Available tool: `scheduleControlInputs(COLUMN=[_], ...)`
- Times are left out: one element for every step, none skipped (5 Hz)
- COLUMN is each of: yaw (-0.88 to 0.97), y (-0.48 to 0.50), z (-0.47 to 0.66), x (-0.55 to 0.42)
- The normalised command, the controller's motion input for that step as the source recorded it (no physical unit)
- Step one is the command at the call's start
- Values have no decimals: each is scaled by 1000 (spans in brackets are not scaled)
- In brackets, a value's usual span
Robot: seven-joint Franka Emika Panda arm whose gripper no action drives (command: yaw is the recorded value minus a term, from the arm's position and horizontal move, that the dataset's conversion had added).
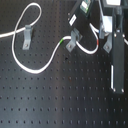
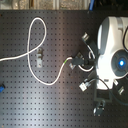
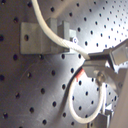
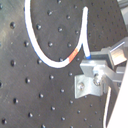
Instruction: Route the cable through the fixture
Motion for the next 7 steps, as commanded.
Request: scheduleControlInputs(yaw=[486,346,440,691,877,908,894], y=[-123,-76,-38,-66,-2,-24,-25], z=[-456,-562,-312,-121,0,-1,0], x=[44,114,117,102,-1,-14,-17])
